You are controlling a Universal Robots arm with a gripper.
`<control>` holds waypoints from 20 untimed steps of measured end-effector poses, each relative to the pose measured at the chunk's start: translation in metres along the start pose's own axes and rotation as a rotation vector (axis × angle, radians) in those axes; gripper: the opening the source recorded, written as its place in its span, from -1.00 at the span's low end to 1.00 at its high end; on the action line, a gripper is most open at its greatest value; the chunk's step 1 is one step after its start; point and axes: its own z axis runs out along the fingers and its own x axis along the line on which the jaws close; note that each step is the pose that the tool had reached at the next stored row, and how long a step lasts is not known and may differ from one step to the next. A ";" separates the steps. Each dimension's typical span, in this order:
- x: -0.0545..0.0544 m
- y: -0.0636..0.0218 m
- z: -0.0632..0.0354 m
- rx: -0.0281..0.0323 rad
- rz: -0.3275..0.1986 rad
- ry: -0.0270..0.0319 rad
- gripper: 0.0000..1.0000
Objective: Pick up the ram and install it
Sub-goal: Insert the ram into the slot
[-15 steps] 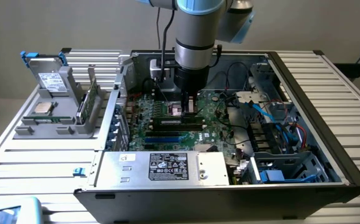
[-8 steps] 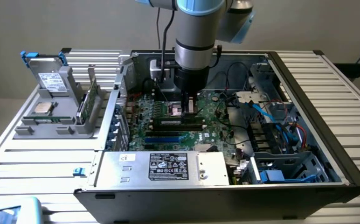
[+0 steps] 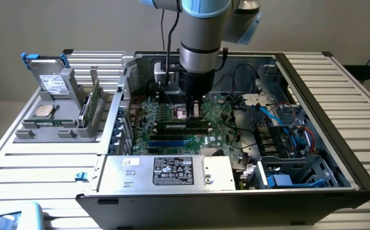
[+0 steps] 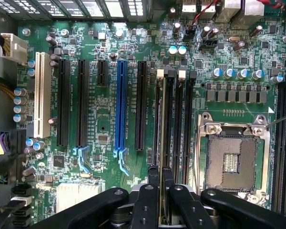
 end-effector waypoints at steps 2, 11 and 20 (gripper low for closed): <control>0.000 0.0001 0.0003 -0.0001 0.000 0.0002 -0.71; 0.000 0.0009 0.0028 0.0000 0.002 -0.0001 -0.71; 0.000 0.0014 0.0051 -0.0003 0.008 -0.0002 -0.71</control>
